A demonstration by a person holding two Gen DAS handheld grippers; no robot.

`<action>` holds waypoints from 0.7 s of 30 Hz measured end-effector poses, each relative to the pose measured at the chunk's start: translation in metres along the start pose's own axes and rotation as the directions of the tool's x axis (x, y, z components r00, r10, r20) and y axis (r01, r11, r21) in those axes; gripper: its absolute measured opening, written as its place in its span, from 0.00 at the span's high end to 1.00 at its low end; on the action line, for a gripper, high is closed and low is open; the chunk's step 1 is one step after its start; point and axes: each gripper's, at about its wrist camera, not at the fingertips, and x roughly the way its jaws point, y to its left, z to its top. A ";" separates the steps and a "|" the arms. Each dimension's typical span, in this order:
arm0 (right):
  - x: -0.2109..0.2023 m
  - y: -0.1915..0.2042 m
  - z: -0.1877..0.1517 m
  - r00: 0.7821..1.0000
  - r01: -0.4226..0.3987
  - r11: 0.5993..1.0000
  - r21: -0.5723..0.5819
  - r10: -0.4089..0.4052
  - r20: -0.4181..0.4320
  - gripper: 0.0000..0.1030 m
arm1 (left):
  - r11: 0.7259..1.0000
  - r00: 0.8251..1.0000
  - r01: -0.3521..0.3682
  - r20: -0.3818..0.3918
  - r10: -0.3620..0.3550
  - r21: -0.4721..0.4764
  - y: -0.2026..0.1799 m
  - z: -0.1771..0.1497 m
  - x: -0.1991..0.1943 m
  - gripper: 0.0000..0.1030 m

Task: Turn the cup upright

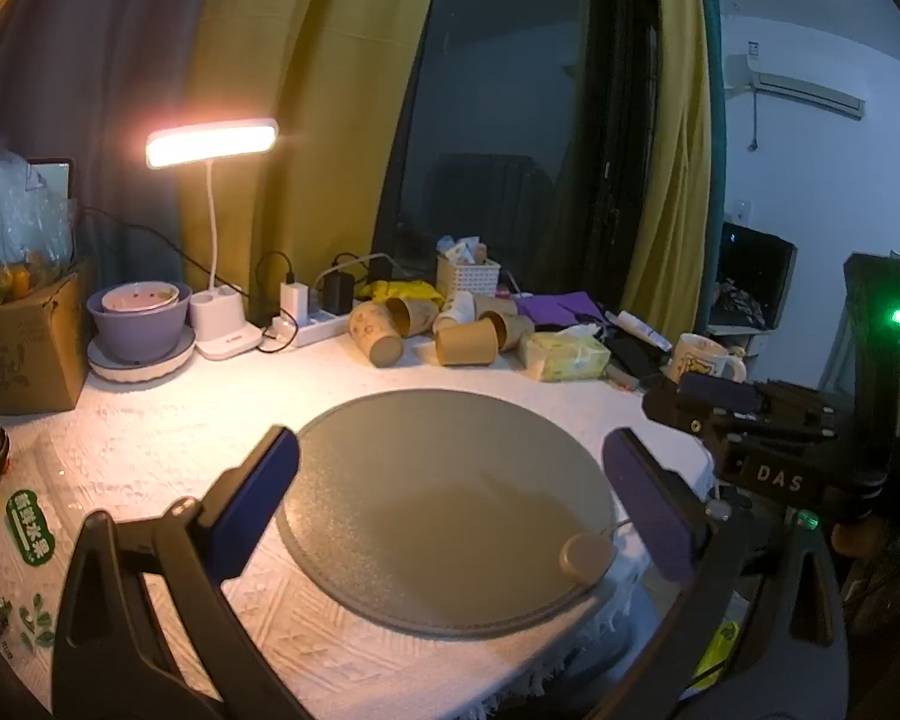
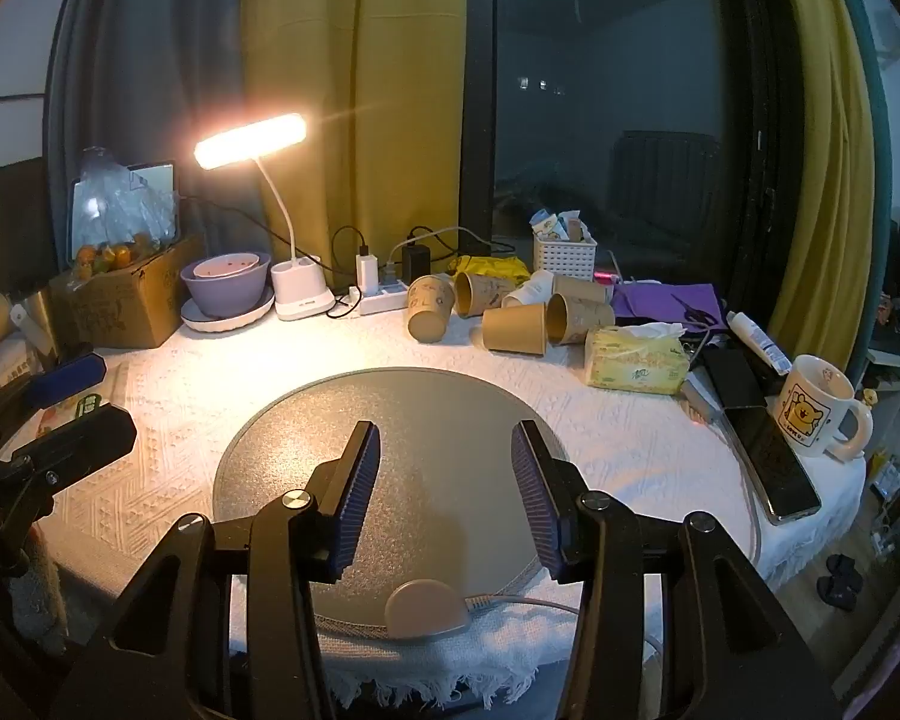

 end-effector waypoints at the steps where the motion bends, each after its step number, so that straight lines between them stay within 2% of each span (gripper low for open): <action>1: 0.001 -0.001 0.000 1.000 -0.001 1.000 -0.001 0.001 0.000 0.53 | 1.000 1.000 0.000 0.000 0.000 0.000 0.000 0.000 0.000 0.01; 21: 0.000 0.001 0.001 1.000 -0.003 1.000 0.001 0.003 0.002 0.53 | 1.000 1.000 -0.002 0.002 0.002 0.000 -0.005 0.000 0.003 0.01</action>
